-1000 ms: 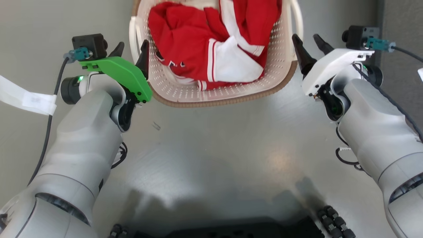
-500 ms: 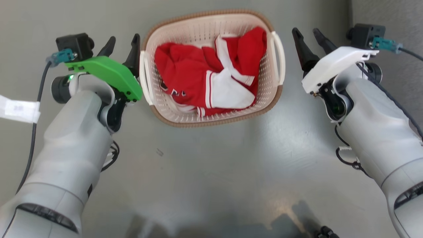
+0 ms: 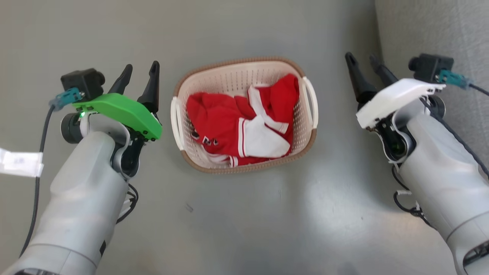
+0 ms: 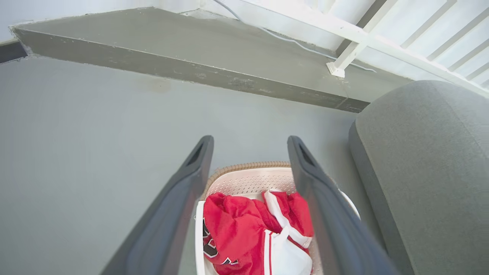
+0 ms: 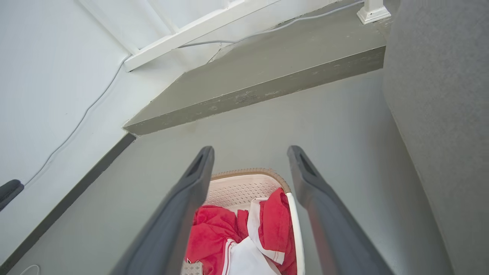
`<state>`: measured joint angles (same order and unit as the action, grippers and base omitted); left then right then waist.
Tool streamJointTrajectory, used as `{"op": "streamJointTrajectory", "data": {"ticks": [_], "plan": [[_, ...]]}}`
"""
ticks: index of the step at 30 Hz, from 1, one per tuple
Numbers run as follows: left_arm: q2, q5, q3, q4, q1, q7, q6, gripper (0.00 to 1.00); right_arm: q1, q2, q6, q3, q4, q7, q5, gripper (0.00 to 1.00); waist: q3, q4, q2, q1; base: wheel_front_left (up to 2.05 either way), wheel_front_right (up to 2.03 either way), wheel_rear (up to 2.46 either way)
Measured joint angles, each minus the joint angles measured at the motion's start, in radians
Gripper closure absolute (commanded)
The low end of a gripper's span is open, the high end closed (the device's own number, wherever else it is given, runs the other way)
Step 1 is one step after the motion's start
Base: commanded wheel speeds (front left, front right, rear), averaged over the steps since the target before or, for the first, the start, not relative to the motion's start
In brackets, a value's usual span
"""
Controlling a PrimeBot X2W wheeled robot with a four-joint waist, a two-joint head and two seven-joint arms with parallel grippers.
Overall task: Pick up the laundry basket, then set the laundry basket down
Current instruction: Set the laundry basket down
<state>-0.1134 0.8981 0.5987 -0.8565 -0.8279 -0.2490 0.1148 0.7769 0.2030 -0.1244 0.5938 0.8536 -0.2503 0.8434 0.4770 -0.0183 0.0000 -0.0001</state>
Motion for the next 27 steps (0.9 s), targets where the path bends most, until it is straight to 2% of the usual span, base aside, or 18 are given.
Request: {"op": "streamJointTrajectory", "data": {"ticks": [20,27], "plan": [[-0.022,-0.177,-0.248,0.268,0.313,0.000,-0.010,0.00,-0.259,-0.001,0.002,-0.200,-0.215,0.000,-0.130,0.00,-0.257,0.003,0.0000,0.0000,0.00,0.00,0.00],[0.005,-0.234,-0.311,0.361,0.428,0.000,-0.023,0.00,-0.387,0.002,0.016,-0.246,-0.283,0.000,-0.191,0.00,-0.345,0.005,0.0000,0.0000,0.00,0.00,0.00]]}}
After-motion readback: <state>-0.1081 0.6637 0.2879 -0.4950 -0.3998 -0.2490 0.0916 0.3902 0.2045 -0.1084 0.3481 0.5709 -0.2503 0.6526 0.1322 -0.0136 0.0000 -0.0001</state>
